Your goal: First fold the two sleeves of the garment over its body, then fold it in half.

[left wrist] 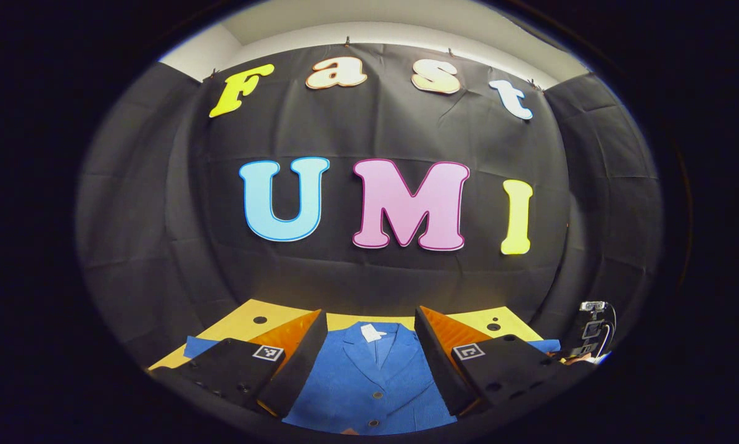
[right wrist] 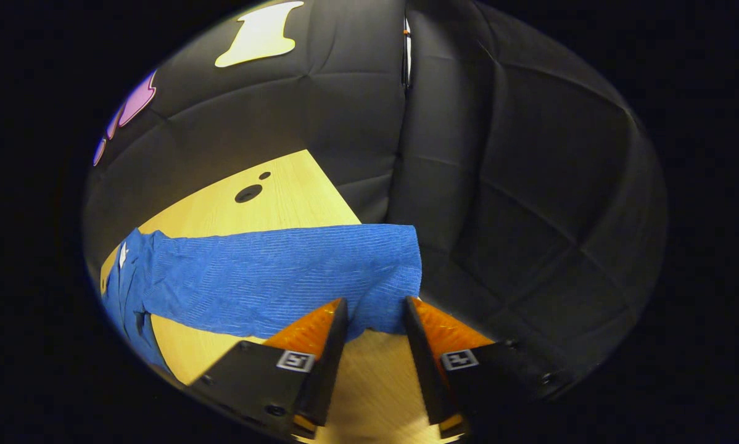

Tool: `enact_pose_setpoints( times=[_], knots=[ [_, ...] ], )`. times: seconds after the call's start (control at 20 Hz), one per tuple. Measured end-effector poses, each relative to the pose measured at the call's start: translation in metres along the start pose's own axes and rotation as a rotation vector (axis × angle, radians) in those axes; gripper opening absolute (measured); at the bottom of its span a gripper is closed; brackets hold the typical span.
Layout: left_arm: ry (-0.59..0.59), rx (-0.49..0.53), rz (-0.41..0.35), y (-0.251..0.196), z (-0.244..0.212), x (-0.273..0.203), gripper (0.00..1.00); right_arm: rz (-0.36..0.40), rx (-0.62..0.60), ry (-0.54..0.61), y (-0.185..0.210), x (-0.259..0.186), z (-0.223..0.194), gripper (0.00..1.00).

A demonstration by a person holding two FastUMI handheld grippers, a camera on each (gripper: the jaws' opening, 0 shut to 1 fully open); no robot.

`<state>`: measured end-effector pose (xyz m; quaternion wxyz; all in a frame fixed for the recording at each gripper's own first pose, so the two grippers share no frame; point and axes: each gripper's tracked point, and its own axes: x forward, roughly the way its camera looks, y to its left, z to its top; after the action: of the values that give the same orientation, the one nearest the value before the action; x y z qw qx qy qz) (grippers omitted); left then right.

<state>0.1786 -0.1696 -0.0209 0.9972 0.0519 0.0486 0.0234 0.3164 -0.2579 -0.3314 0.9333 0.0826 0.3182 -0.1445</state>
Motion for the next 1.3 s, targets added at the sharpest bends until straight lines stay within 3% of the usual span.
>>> enact_pose_setpoints(
  times=[0.05,0.1,0.2,0.25,0.6,0.75,1.0,1.3],
  knots=[
    [0.0,-0.001,-0.004,-0.002,0.001,0.0,0.82,0.012,0.016,-0.005,0.003,0.002,0.003,0.15],
    [-0.003,0.002,-0.005,-0.003,0.002,0.001,0.82,0.032,0.033,0.006,0.009,0.003,0.004,0.25],
    [-0.01,0.011,-0.008,-0.002,0.003,0.0,0.82,0.032,0.026,0.002,0.006,0.004,0.006,0.24],
    [-0.01,0.014,-0.009,-0.001,0.003,-0.001,0.82,0.036,0.025,-0.004,0.009,0.001,0.006,0.03],
    [-0.032,-0.025,-0.021,0.024,0.002,-0.015,0.82,0.079,-0.008,-0.112,0.045,-0.043,0.048,0.03],
    [-0.046,-0.064,-0.044,0.047,0.003,-0.024,0.82,0.075,-0.03,-0.216,0.067,-0.079,0.08,0.02],
    [-0.053,-0.071,-0.06,0.125,-0.005,-0.041,0.82,0.146,-0.033,-0.346,0.17,-0.163,0.108,0.02],
    [-0.015,-0.083,0.042,0.273,-0.04,-0.056,0.82,0.3,-0.157,-0.439,0.366,-0.244,0.096,0.02]
  ],
)
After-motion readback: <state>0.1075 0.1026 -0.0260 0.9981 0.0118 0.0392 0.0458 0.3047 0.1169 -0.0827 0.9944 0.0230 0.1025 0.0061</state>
